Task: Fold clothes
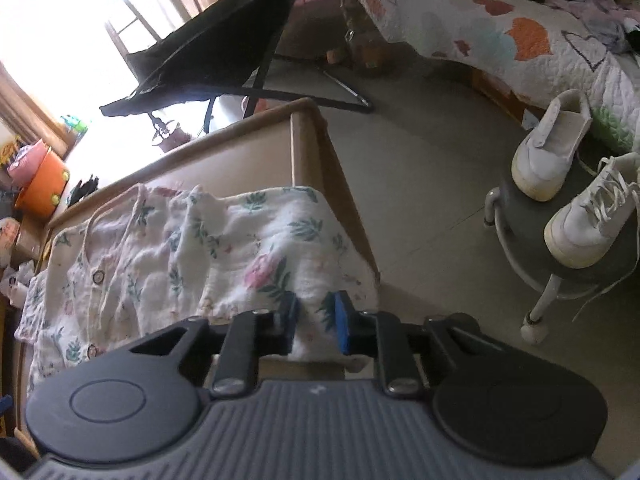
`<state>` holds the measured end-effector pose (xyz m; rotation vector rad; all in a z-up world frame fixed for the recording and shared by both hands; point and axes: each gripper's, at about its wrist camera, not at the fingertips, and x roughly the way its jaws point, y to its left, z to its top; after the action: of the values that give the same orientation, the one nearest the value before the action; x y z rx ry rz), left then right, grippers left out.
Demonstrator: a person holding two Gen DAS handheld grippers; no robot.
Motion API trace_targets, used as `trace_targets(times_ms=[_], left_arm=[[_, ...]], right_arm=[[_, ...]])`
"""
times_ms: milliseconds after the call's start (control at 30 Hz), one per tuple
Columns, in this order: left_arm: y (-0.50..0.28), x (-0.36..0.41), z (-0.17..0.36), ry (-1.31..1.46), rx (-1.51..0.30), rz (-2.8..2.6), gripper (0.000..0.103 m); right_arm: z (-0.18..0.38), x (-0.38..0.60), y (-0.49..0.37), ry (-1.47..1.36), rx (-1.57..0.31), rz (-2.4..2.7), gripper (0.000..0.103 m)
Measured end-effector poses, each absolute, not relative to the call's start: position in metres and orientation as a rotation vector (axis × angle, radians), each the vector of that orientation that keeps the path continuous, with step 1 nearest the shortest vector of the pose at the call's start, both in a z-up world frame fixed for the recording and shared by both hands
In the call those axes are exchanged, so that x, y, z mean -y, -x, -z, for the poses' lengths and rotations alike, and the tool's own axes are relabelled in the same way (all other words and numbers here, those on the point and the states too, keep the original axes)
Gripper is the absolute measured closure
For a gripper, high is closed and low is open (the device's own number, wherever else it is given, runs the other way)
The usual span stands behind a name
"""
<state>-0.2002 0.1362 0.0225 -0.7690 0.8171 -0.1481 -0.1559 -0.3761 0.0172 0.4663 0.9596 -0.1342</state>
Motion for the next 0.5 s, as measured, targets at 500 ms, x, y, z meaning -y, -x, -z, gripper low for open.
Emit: trace_targets(times_ms=[500], left_arm=[[0.211,-0.154,-0.021,0.814,-0.787,0.124,0.034]], right_arm=[[-0.031,0.372,0.163,-0.416,-0.865,0.136,0.1]])
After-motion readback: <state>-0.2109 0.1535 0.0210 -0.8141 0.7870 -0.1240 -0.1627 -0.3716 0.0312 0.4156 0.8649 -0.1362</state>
